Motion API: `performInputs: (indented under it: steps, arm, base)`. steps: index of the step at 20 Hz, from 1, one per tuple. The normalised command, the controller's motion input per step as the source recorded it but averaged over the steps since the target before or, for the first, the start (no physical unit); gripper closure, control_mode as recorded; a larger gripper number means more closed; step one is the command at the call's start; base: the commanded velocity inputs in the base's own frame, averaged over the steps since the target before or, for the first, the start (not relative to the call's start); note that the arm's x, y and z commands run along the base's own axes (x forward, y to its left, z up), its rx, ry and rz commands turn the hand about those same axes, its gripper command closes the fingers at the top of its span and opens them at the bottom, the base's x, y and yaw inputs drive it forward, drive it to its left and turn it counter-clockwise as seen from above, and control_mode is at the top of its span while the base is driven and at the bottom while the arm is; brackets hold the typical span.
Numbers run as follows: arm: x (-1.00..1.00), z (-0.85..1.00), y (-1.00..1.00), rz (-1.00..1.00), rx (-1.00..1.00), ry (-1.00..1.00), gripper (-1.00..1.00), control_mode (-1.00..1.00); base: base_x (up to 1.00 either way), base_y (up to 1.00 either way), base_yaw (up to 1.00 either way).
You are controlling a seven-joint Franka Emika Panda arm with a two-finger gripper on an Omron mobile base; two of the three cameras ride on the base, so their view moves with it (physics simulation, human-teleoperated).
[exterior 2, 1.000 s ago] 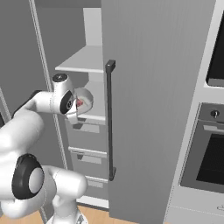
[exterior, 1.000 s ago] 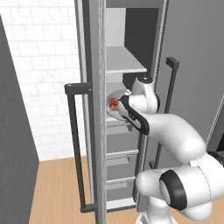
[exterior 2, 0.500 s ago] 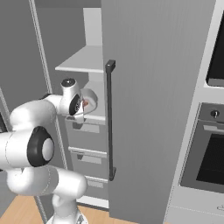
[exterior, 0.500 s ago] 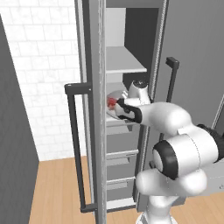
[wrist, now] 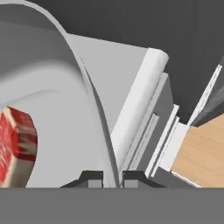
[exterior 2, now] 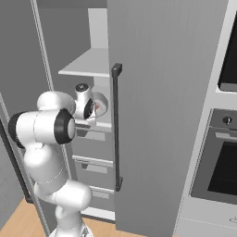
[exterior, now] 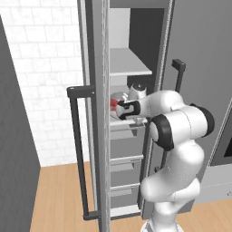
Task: Take the meat container that has the steak and place it on the second highest rack of the freezer. Then take the vegetable container that has the bell peppers and place it on the highest rack of the freezer.
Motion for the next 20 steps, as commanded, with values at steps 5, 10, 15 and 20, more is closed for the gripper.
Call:
performInputs:
  steps: [5,10,15,20]
  arm:
    - [0.72,-0.25,0.0,0.0,0.0,0.0,1.0,-1.0]
    - [0.59,-0.27,0.0,-0.01,0.0,0.0,-1.0,-1.0]
    - [0.05,-0.09,0.04,-0.06,-0.03,-0.09,-1.0,-1.0]
    - [-0.43,0.06,0.01,0.0,0.0,-0.15,-1.0,-1.0]
  base:
    - [0.0,0.0,0.0]
    - [0.0,0.0,0.0]
    - [0.0,0.0,0.0]
    - [0.0,0.0,0.0]
